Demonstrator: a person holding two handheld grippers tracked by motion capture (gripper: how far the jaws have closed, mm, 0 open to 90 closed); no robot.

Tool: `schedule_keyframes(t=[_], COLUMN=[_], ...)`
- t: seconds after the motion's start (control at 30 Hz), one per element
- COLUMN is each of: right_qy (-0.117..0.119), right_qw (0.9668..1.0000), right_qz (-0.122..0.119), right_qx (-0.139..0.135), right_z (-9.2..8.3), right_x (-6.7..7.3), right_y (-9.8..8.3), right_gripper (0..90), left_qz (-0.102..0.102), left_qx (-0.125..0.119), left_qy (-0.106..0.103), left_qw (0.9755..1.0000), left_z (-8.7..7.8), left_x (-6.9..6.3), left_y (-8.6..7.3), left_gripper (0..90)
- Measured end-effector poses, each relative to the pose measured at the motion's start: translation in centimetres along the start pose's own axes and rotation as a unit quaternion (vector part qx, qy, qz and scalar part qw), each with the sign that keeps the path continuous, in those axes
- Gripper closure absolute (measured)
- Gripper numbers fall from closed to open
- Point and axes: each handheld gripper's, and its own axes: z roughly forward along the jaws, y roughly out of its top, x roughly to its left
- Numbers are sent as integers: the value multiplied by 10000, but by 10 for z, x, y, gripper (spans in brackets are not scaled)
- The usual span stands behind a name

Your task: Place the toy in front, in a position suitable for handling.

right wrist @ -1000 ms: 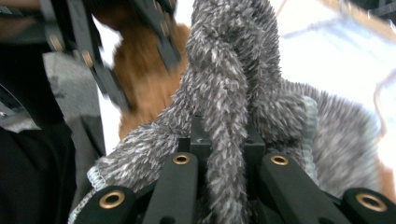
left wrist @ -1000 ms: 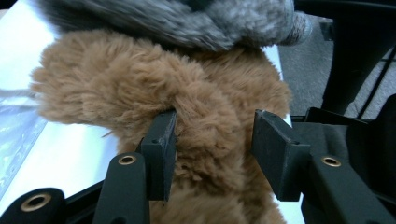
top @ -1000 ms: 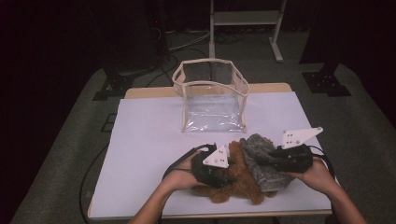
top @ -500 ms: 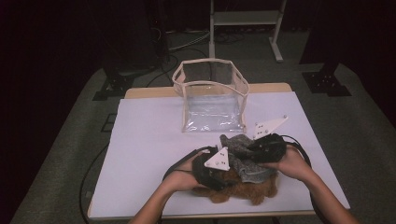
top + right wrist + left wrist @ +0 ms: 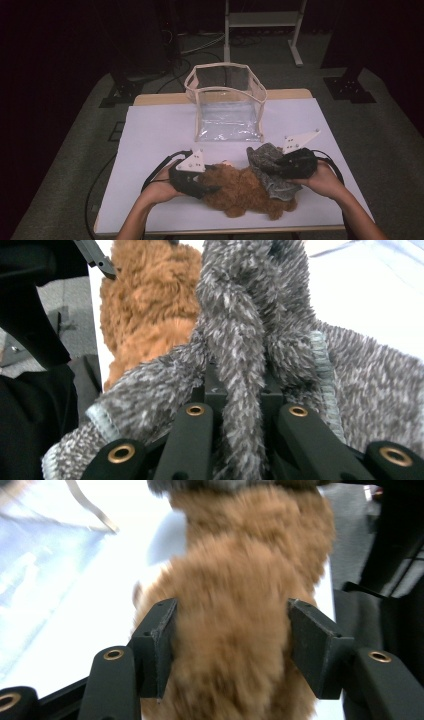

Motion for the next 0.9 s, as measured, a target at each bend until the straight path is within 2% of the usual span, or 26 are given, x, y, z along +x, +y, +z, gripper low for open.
schedule_keyframes(t=[0.07, 0.17, 0.23, 0.33, 0.43, 0.53, 0.57, 0.63, 0.77, 0.83, 0.9], right_qy=[-37, -122, -145, -94, 98, 146, 125, 71, 21, 9, -50], right_qw=[10000, 9998, 9995, 9977, 9947, 9924, 9928, 9939, 9968, 9977, 9977], right_qz=[-17, -123, -269, -639, -1016, -1204, -1157, -1049, -744, -634, -628], right_qx=[50, 58, -46, -180, -88, 188, 301, 345, 285, 237, 230], right_z=[-2, -3, -5, -4, 13, 32, 36, 37, 22, 14, 11], right_x=[1, 7, 14, 27, 46, 52, 50, 42, 26, 23, 23], right_y=[-1, 4, 13, 28, 44, 49, 47, 39, 19, 10, 8], right_gripper=[810, 810, 809, 808, 808, 807, 807, 809, 810, 810, 809], left_qz=[-80, -44, -32, -14, 11, 59, 76, 47, -28, -42, -26], left_qx=[-118, -150, -158, -165, -198, -175, -164, -179, -262, -270, -266], left_qy=[-75, -127, -198, -199, -201, -204, -191, -154, -121, -124, -130], left_qw=[9999, 9998, 9997, 9997, 9996, 9996, 9997, 9997, 9996, 9996, 9996], left_z=[2, 6, 10, 12, 15, 17, 17, 16, 15, 16, 17], left_x=[-1, -1, -3, -2, -2, -3, -4, -3, -2, -2, -2], left_y=[-5, -7, -6, -3, -1, 2, 2, 2, 0, 0, 1], left_gripper=[423, 487, 501, 503, 503, 502, 501, 494, 485, 485, 485])
